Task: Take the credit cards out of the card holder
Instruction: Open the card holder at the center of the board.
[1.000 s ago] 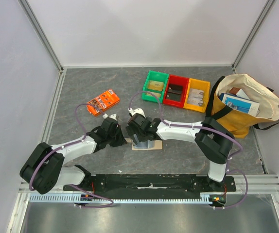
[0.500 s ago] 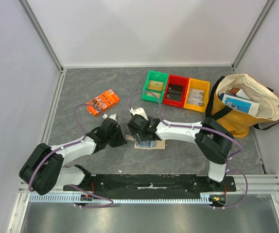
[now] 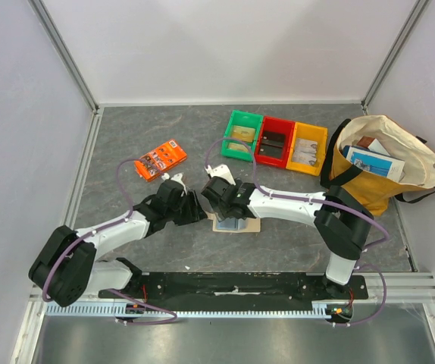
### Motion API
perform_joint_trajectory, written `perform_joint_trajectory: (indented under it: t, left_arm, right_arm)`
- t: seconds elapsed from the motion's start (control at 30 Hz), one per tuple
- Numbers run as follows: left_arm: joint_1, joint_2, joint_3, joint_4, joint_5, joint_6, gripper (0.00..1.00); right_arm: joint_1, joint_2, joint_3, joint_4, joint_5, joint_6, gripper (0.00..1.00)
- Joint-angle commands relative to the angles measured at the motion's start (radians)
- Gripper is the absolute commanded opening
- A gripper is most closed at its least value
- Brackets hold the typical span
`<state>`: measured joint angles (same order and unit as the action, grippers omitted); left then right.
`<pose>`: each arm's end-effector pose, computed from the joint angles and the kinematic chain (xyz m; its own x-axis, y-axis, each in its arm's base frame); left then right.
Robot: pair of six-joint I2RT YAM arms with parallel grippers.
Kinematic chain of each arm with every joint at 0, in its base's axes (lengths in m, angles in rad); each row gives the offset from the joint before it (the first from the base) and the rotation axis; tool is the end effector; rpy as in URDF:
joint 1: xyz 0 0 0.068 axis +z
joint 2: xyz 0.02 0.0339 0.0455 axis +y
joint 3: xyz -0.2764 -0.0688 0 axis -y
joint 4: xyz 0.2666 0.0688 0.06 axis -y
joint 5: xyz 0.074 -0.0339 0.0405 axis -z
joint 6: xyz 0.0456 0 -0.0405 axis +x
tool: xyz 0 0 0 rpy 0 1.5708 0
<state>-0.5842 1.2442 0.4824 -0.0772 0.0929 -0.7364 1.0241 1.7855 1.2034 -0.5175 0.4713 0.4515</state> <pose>0.2024 -0.1389 0.1459 -0.8633 -0.2309 -0.4487 0.0284 0.8656 -0.4999 0.2187 0.3195 0.1850 -0.7021 -0.4060 -0.5850 -0.3863 0.9073 -0.1660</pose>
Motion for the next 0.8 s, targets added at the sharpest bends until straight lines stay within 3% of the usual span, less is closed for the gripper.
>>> perform_joint_trajectory:
  t: [0.0,0.13,0.23,0.47,0.53,0.77]
  left_arm:
    - [0.003,0.027,0.071,0.068,0.025,-0.004,0.59]
    - [0.001,0.075,0.087,0.102,0.021,-0.011,0.58]
    - [0.003,0.121,0.087,0.126,0.019,-0.014,0.50]
    - [0.003,0.146,0.074,0.148,0.047,-0.017,0.06]
    - [0.003,0.132,0.064,0.145,0.041,-0.018,0.02]
    - [0.003,0.087,0.033,0.132,0.030,-0.027,0.02]
  right_arm:
    - [0.004,-0.024,0.010,-0.001,0.009,0.001,0.76]
    - [0.004,-0.031,0.013,0.020,-0.019,0.003,0.77]
    - [0.004,-0.025,0.018,0.031,-0.034,0.006,0.77]
    - [0.002,0.014,0.022,0.053,-0.056,0.021,0.85]
    - [0.004,0.025,0.024,0.057,-0.063,0.024,0.87]
    - [0.004,0.045,0.013,0.059,-0.066,0.030,0.89]
